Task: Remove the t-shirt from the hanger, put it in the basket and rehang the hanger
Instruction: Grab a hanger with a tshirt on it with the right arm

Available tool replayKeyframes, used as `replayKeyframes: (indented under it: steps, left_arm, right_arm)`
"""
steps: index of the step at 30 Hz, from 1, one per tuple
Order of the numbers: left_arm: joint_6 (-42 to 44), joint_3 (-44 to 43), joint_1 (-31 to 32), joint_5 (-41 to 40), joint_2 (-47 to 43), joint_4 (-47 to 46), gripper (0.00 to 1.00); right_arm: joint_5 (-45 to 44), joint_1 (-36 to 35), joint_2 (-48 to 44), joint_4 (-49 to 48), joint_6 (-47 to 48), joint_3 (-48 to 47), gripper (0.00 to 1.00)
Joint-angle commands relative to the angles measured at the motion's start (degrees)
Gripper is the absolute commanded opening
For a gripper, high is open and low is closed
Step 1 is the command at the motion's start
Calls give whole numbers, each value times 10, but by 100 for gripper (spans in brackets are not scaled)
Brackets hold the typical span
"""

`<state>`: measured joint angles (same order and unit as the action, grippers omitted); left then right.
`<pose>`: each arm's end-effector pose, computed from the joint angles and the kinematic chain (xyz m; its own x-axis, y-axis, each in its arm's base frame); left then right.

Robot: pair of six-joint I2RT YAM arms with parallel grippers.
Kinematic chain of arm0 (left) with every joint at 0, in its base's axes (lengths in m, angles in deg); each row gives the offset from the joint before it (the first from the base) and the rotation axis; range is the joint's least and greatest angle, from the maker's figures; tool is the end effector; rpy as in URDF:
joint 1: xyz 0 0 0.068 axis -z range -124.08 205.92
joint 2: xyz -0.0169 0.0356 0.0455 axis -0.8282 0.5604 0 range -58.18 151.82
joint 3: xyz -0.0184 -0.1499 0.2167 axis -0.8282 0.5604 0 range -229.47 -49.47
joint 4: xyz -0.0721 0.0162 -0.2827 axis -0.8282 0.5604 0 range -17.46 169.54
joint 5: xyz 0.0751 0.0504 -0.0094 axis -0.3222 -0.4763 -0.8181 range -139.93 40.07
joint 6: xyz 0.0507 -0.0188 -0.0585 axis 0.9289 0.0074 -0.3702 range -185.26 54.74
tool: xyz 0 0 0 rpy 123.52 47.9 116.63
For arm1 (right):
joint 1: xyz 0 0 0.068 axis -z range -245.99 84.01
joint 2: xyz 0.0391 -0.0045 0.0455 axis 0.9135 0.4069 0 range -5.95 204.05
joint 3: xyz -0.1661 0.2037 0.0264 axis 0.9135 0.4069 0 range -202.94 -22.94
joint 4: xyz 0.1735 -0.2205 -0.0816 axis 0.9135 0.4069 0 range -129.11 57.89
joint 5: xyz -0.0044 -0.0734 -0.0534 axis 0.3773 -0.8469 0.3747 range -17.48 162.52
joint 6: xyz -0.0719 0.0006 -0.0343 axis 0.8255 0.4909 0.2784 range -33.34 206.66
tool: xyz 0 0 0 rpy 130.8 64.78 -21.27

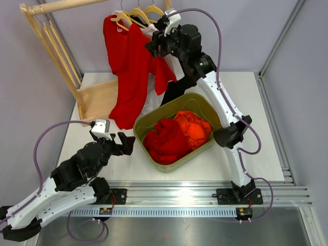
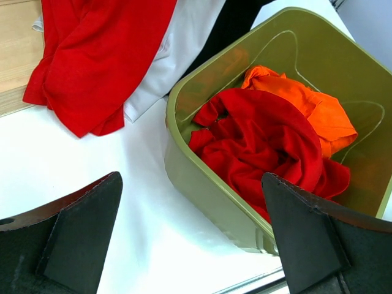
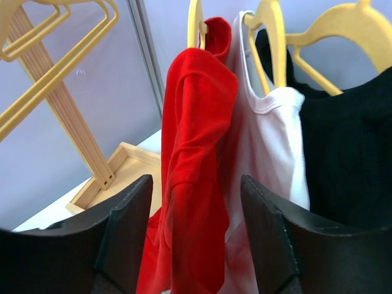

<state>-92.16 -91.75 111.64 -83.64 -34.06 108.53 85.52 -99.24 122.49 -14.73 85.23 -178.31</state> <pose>0.1199 -0.1084 0.3212 -0.3301 -0.1839 -0.9259 0.2696 0.9216 -0.2791 0.4428 0.3087 0.4988 0.0192 0.0416 -0.9989 -0.7229 0.6908 0.0148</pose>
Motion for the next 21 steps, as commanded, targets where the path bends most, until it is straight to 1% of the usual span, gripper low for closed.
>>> replayKeyframes:
  steps: [1, 3, 5, 6, 8, 9, 11, 12, 13, 17, 21]
  left_arm:
    - [-4, 7, -1, -17, 4, -22, 99]
    - [-5, 10, -1, -15, 5, -23, 99]
    - [-6, 11, -1, -14, 5, -26, 99]
    - [-7, 12, -1, -14, 5, -26, 99]
    - [-9, 15, -1, -11, 5, -27, 99]
    - [-10, 15, -1, -10, 4, -27, 99]
    - [-11, 16, -1, -9, 3, -27, 99]
    - [-11, 17, -1, -9, 2, -26, 99]
    - [-12, 15, -1, -7, 1, -24, 99]
    - [-20, 18, -1, -9, -8, -21, 99]
    - [-25, 26, -1, -9, -21, -26, 99]
  right_arm:
    - [-5, -10, 12, -40, -4, -22, 64]
    - [-10, -12, 16, -43, -2, -20, 58]
    - [-13, -12, 22, -46, 2, -20, 54]
    - [-13, -13, 23, -47, 5, -20, 49]
    - [-10, -13, 23, -46, 10, -19, 43]
    - [0, -13, 23, -45, 11, -20, 34]
    - [13, -13, 23, -43, 32, -23, 25]
    - [25, -13, 23, -43, 36, -26, 15]
    - [28, -13, 22, -44, 43, -28, 0]
    - [67, -13, 12, -50, 70, -30, 0]
    - [83, -13, 7, -79, 54, -43, 0]
